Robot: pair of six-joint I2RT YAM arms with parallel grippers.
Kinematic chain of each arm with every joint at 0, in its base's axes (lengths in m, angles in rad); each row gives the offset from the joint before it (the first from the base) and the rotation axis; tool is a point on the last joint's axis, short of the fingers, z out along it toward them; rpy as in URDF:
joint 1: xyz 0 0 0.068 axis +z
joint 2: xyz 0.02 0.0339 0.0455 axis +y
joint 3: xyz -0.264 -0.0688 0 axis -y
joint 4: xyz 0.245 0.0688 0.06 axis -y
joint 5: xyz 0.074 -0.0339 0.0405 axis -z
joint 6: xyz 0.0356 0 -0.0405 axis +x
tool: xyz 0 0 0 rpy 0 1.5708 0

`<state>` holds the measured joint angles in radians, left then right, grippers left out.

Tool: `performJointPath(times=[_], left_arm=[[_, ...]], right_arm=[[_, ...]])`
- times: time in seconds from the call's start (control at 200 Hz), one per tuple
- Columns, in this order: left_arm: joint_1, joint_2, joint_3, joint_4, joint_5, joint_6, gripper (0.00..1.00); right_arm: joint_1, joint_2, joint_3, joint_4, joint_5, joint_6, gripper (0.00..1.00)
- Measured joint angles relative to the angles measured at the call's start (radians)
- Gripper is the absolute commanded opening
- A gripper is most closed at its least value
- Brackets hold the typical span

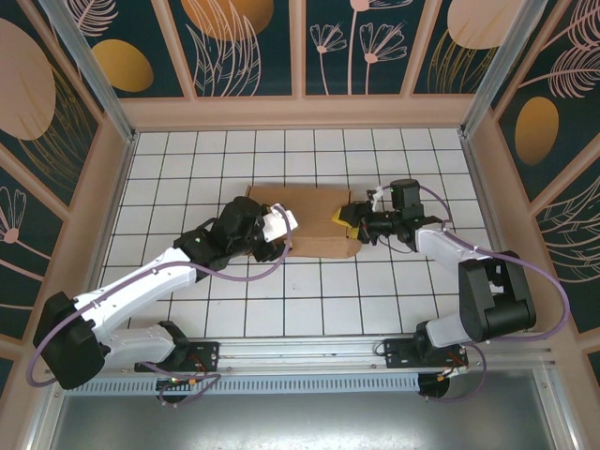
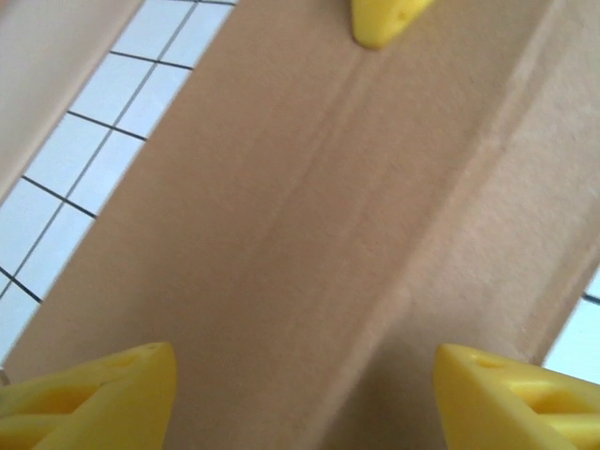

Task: Fold the paper box

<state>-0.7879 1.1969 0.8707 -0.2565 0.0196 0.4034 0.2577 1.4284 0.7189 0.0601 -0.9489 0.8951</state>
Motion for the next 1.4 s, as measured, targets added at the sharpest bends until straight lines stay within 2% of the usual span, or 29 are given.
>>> performJointPath(times=[0.175,0.43,0.646,0.766,0.971,1.086,1.396], left_arm=[[0.0,0.003,-0.018,-0.018,-0.011,0.031,0.77],[-0.006,0.005,-0.057,0.104,-0.138,0.132,0.8],[-0.01,0.0,-0.105,0.229,-0.211,0.268,0.83],[-0.019,-0.023,-0.168,0.304,-0.246,0.391,0.85],[-0.023,-0.032,-0.192,0.341,-0.282,0.552,0.9],[-0.023,-0.031,-0.192,0.356,-0.296,0.605,0.85],[-0.027,-0.017,-0.192,0.426,-0.369,0.738,0.59]], right_arm=[[-0.002,-0.026,0.0,0.026,-0.014,0.055,0.42],[0.008,-0.072,-0.001,0.077,-0.013,0.148,0.42],[0.027,-0.096,-0.023,0.14,-0.001,0.233,0.42],[0.033,-0.1,-0.026,0.155,-0.01,0.289,0.41],[0.037,-0.1,-0.034,0.182,-0.027,0.375,0.41],[0.037,-0.104,-0.035,0.184,-0.04,0.403,0.42],[0.048,-0.137,-0.064,0.18,-0.066,0.429,0.45]])
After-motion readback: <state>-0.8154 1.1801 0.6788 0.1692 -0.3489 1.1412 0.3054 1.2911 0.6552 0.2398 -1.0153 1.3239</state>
